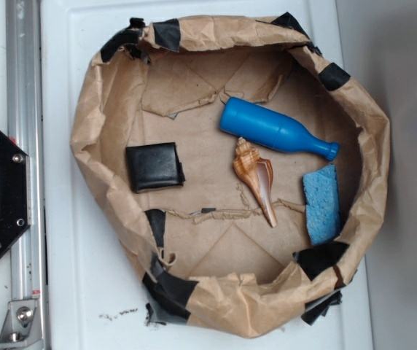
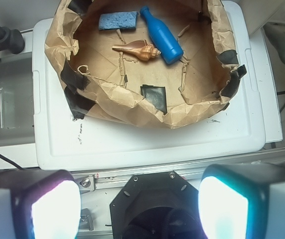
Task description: Grab the shell.
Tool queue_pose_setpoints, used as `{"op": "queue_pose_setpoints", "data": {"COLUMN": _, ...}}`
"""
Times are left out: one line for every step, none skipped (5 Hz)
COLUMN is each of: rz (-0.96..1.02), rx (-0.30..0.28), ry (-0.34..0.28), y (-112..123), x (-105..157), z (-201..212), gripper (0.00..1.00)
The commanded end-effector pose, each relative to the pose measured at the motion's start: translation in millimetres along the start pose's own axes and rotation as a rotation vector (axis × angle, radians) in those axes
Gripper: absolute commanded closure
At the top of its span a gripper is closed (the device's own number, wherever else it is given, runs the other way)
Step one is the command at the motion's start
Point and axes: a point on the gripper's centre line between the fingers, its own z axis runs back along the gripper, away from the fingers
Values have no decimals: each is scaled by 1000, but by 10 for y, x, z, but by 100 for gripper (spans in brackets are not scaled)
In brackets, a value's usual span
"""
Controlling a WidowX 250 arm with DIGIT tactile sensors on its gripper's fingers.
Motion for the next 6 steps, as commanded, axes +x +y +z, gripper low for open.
{"op": "queue_pose_setpoints", "data": {"rz": 0, "rx": 0, "ry": 0, "y": 0, "x": 0, "z": 0, "gripper": 0}}
{"op": "queue_pose_setpoints", "data": {"rz": -6, "rx": -10, "ry": -14, "y": -45, "x": 381, "z": -136, "gripper": 0}}
{"op": "queue_pose_setpoints", "data": {"rz": -155, "rx": 47, "ry": -34, "y": -73, "x": 825, "z": -343, "gripper": 0}}
{"op": "queue_pose_setpoints", "data": {"rz": -423, "rx": 144, "ry": 29, "y": -5, "x": 1095, "z": -601, "gripper": 0}}
{"op": "queue_pose_setpoints", "data": {"rz": -693, "rx": 268, "ry": 73, "y": 86, "x": 1362, "z": -1027, "gripper": 0}}
{"op": "queue_pose_setpoints", "data": {"rz": -936, "rx": 171, "ry": 51, "y": 134, "x": 1464, "z": -1392, "gripper": 0}}
